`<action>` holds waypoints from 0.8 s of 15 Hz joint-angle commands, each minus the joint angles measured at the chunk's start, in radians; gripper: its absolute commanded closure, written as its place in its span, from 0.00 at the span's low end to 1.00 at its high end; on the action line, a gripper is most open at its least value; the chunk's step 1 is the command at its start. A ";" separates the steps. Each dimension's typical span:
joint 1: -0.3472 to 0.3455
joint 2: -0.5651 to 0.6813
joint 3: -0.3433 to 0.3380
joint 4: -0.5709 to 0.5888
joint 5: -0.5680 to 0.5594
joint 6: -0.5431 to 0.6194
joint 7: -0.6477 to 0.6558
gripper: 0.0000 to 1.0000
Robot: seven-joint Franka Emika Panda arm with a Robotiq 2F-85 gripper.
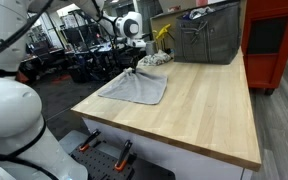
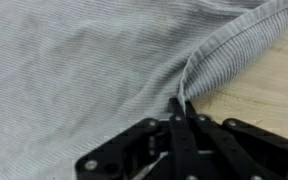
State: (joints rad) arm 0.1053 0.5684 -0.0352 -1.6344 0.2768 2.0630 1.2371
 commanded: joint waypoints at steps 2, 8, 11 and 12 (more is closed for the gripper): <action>0.015 -0.058 0.003 -0.052 -0.035 0.018 0.004 0.69; 0.032 -0.062 0.002 -0.050 -0.079 0.022 0.005 0.79; 0.034 -0.063 0.003 -0.052 -0.090 0.023 0.004 0.94; 0.034 -0.061 0.003 -0.050 -0.091 0.024 0.005 1.00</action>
State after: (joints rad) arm 0.1405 0.5428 -0.0350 -1.6457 0.1995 2.0633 1.2372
